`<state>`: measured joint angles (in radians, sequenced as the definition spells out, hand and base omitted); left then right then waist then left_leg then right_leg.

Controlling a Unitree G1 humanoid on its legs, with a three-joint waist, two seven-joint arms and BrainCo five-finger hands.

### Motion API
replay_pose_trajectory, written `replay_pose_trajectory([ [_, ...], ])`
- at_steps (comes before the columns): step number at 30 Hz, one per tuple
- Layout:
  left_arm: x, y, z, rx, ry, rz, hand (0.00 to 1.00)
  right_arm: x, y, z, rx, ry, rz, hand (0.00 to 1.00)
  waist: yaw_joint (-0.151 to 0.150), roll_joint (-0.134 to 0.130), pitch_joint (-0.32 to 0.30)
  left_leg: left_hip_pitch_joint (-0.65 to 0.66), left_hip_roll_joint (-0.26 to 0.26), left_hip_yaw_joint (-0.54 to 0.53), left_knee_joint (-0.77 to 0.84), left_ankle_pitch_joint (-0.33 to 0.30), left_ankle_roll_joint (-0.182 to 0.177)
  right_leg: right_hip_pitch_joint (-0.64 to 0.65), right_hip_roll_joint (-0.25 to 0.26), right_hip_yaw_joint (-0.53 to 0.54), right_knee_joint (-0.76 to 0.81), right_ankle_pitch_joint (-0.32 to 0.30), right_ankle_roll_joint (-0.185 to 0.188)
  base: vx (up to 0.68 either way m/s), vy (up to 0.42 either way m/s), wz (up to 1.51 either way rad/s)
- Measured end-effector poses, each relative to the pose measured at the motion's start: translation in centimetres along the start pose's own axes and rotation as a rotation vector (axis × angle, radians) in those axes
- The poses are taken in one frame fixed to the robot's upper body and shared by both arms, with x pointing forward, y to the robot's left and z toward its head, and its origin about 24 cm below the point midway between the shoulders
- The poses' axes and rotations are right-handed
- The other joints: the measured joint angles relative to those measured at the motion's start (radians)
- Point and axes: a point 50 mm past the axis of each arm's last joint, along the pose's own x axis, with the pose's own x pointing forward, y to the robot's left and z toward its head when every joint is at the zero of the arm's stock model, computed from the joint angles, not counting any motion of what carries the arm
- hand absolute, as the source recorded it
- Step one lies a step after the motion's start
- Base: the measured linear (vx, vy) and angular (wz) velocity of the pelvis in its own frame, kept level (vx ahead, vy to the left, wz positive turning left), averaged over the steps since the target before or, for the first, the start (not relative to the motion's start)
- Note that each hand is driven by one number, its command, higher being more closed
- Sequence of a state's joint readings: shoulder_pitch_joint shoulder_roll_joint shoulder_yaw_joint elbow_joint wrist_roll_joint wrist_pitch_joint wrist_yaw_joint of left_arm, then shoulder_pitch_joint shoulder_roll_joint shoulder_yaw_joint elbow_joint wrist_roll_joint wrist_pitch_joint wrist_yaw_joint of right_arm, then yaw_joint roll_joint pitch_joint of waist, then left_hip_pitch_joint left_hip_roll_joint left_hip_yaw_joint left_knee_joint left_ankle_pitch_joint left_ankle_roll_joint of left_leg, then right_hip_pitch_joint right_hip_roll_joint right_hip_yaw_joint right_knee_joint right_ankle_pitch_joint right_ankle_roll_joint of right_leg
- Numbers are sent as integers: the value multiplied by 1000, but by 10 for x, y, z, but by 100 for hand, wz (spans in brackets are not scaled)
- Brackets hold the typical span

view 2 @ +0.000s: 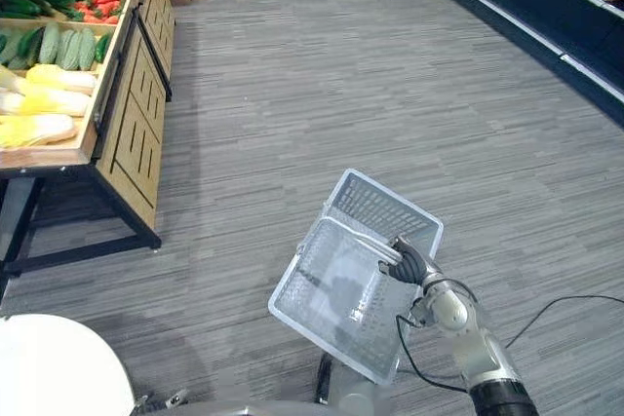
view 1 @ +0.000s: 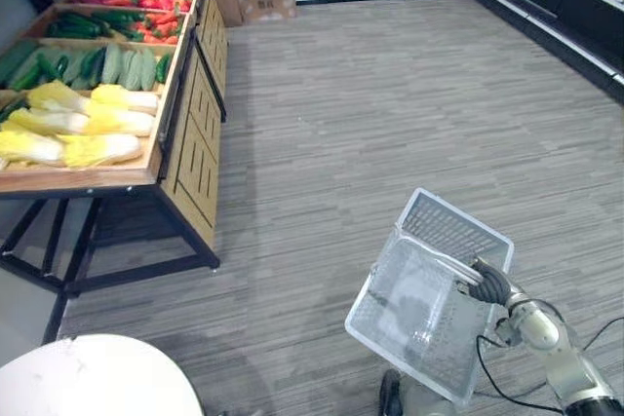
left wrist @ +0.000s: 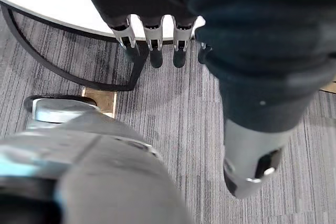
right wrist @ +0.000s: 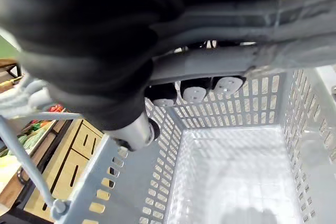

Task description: Pick vegetable in the basket

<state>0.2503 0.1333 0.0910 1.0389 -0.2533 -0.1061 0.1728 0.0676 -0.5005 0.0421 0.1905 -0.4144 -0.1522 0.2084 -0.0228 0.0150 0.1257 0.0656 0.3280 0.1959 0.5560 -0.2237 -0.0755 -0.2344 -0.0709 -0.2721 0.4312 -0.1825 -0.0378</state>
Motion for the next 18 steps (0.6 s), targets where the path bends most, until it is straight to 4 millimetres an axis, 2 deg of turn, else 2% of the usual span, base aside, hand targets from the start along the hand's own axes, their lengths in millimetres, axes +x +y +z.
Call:
replay_pose_trajectory([
  [1, -1, 0, -4, -7, 10, 3, 0, -1, 1, -1, 1, 2, 4, 100, -1, 4, -2, -28, 17, -2, 65, 42, 22, 22, 11, -3, -12, -9, -6, 418, -234, -5],
  [2, -3, 0, -9, -25, 23, 10, 0, -2, 2, -1, 2, 5, 13, 100, 2, -1, 2, -95, 45, -23, 197, 105, 53, 67, 30, -2, -46, -25, -19, 425, -180, -1],
  [4, -3, 0, -10, -34, 25, 15, 0, -5, 5, -3, 7, 18, 26, 100, 7, 1, 2, -198, 22, -52, 398, 69, 48, 142, 40, -1, -99, -52, -39, 433, -128, 5],
  [6, -4, 1, -14, -32, 36, 20, 0, -10, 12, -8, 15, 41, 45, 100, 25, -11, 8, -260, -54, -34, 419, 27, 51, 242, 28, -9, -152, -59, -39, 442, -73, 9],
  [8, -5, 0, -16, -29, 45, 17, 0, -11, 15, -9, 25, 48, 50, 100, 30, -22, 14, -303, -114, 29, 310, 11, 57, 315, 10, -29, -192, -65, -33, 380, -35, 19],
  [10, -5, -3, -17, -28, 46, 6, 0, -11, 16, -9, 25, 50, 48, 100, 43, -31, 19, -360, -232, 69, 26, 25, 51, 374, -25, -50, -238, -65, -32, 379, 11, 22],
  [11, -5, -3, -17, -21, 45, 5, 0, -11, 15, -10, 25, 51, 47, 100, 48, -30, 20, -363, -259, 64, -81, 53, 41, 385, -29, -50, -248, -63, -30, 464, 68, 10],
  [12, -6, -2, -18, -9, 44, 4, 0, -10, 16, -10, 27, 55, 52, 100, 63, -21, 21, -362, -291, 47, -301, 134, 32, 412, -26, -50, -269, -61, -26, 303, 62, -2],
  [13, -8, -1, -21, -4, 48, 7, 0, -8, 18, -11, 28, 56, 59, 100, 69, -16, 21, -363, -294, 34, -390, 170, 29, 426, -18, -49, -278, -61, -26, 387, 110, -16],
  [14, -9, 2, -26, -3, 60, 13, 0, -6, 20, -12, 35, 62, 68, 100, 81, -3, 27, -381, -274, 7, -480, 202, 24, 458, -4, -44, -292, -66, -19, 333, 138, -33],
  [15, -11, 4, -30, -9, 71, 22, 0, -4, 23, -10, 36, 55, 78, 100, 94, 1, 28, -417, -238, 2, -484, 203, 23, 490, 2, -27, -304, -91, 15, 417, 179, -38],
  [16, -12, 5, -34, -13, 80, 24, 0, -3, 25, -10, 35, 54, 81, 100, 99, 4, 30, -428, -224, 8, -481, 203, 23, 507, 4, -15, -312, -108, 40, 536, 287, -35],
  [17, -15, 5, -42, -18, 103, 28, 0, -5, 26, -13, 37, 61, 74, 100, 102, 17, 37, -431, -197, 29, -455, 264, 27, 553, 5, -3, -321, -142, 74, 536, 330, -5],
  [18, -14, 2, -39, -17, 96, 21, 0, -5, 30, -16, 49, 80, 70, 100, 100, 8, 42, -429, -211, 59, -410, 347, 63, 583, -28, -4, -309, -151, 79, 534, 356, 6],
])
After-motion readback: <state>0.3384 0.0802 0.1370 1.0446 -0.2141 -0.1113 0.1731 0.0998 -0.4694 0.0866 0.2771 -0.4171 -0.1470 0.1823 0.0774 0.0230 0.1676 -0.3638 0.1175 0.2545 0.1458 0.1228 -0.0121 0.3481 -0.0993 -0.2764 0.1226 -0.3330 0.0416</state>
